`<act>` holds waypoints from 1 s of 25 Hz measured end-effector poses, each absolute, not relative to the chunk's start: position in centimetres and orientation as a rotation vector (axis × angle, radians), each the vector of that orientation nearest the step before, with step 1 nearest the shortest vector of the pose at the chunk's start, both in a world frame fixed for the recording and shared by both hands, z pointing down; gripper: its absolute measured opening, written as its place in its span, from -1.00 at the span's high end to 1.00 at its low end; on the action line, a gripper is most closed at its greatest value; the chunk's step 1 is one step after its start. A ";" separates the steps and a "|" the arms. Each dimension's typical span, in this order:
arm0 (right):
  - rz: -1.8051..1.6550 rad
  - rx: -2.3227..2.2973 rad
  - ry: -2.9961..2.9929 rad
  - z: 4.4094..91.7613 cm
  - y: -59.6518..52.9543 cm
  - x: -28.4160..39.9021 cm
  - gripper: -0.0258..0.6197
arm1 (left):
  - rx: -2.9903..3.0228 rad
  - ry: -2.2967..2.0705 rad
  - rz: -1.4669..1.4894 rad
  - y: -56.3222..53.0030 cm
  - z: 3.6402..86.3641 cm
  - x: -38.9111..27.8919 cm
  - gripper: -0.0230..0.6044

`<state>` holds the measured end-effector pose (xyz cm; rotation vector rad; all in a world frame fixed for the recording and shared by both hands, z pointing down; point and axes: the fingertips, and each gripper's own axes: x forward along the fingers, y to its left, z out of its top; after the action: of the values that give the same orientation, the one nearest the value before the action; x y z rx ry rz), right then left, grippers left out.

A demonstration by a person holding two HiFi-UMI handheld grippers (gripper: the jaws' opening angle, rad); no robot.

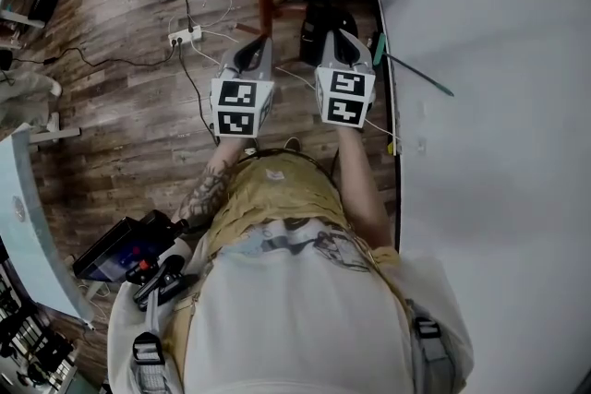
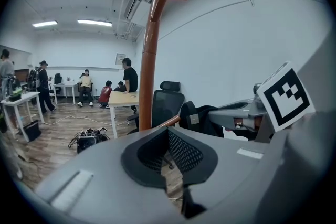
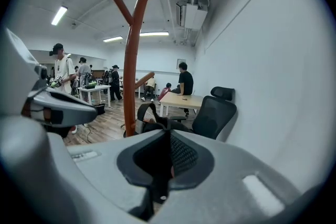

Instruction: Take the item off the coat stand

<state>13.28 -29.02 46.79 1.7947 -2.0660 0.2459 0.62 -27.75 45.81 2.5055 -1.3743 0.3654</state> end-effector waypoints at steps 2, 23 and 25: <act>0.224 1.814 -2.076 45.5 -28.5 13.3 0.91 | 2.521 -1.369 0.354 -27.7 45.4 0.9 0.94; 0.178 1.959 -2.232 36.8 -27.0 13.3 0.91 | 2.612 -1.422 0.278 -28.6 40.8 0.9 0.94; 0.173 1.961 -2.243 36.4 -27.0 13.1 0.91 | 2.627 -1.439 0.274 -28.6 40.2 0.7 0.94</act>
<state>13.08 -27.00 36.44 1.9612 -2.2430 0.1729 0.72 -28.63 40.18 2.6267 -1.4388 0.2742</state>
